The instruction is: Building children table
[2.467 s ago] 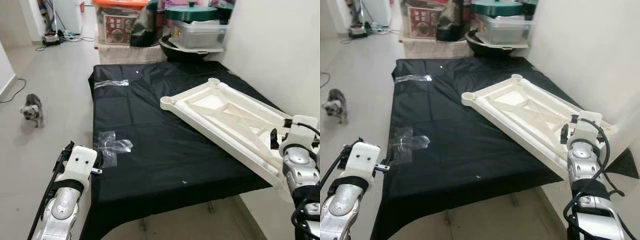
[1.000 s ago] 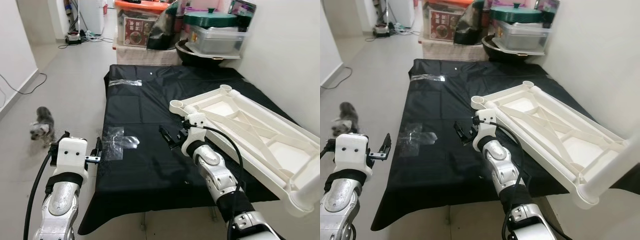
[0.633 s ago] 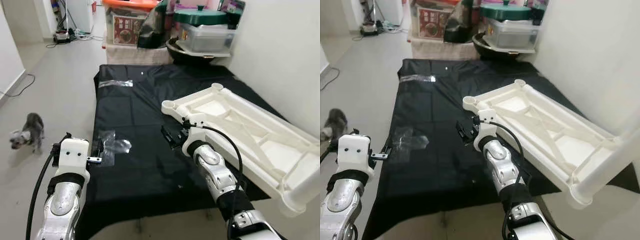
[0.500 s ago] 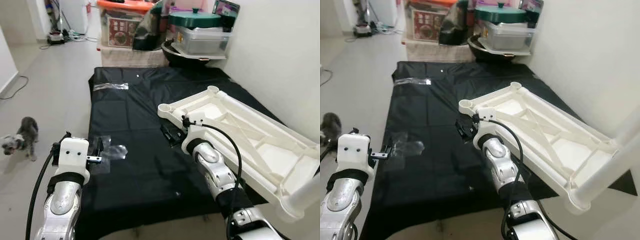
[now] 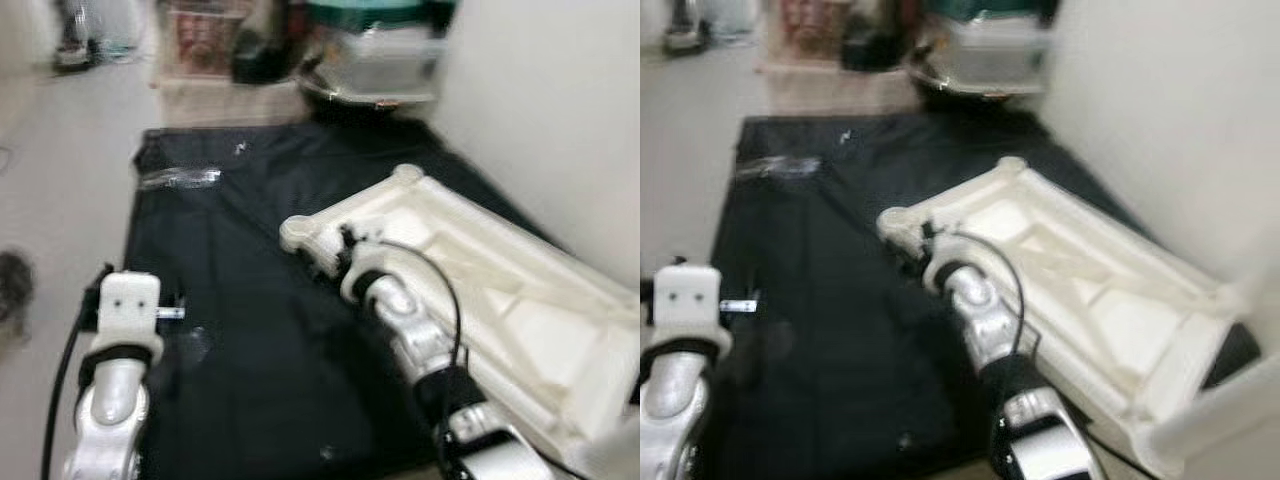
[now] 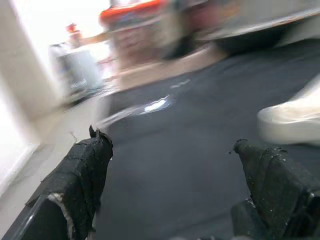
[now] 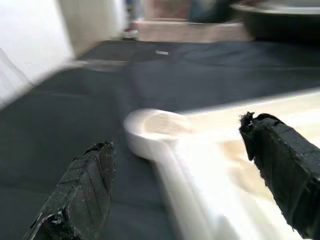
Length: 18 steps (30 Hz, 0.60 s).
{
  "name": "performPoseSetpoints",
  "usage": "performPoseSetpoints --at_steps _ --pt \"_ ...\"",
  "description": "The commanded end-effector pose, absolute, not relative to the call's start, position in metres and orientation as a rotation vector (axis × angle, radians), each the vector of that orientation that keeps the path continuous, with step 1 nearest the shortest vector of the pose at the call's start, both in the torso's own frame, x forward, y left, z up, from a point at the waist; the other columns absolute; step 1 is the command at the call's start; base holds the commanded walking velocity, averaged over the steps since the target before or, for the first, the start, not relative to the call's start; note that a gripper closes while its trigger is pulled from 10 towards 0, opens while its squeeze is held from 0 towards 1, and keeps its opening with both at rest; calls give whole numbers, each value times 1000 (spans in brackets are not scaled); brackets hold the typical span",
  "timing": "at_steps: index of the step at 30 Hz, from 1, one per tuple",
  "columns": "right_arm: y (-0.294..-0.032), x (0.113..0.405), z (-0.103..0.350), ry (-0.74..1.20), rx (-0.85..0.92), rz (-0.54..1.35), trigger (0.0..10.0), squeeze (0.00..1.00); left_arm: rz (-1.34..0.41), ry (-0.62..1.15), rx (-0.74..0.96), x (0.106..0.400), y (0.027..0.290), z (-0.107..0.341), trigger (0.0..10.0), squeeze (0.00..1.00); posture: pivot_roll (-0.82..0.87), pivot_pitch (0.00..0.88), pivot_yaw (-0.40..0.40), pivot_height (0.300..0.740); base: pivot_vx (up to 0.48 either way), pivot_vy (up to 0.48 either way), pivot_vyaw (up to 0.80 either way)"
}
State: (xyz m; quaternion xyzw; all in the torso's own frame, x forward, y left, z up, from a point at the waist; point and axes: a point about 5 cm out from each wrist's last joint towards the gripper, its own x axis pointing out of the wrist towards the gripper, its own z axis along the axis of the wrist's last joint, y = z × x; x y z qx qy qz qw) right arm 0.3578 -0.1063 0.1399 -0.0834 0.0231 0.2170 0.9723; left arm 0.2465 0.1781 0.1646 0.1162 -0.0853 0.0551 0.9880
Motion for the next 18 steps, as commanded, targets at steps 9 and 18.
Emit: performPoseSetpoints --at_steps 9,18 --pt "-124 357 122 180 -260 535 10000 0 124 -134 245 245 182 156 10000 0 112 0 -112 740 0 0 0" --pt "-141 357 112 269 -345 583 10000 0 126 -135 240 248 181 155 10000 0 110 0 -118 740 0 0 0"
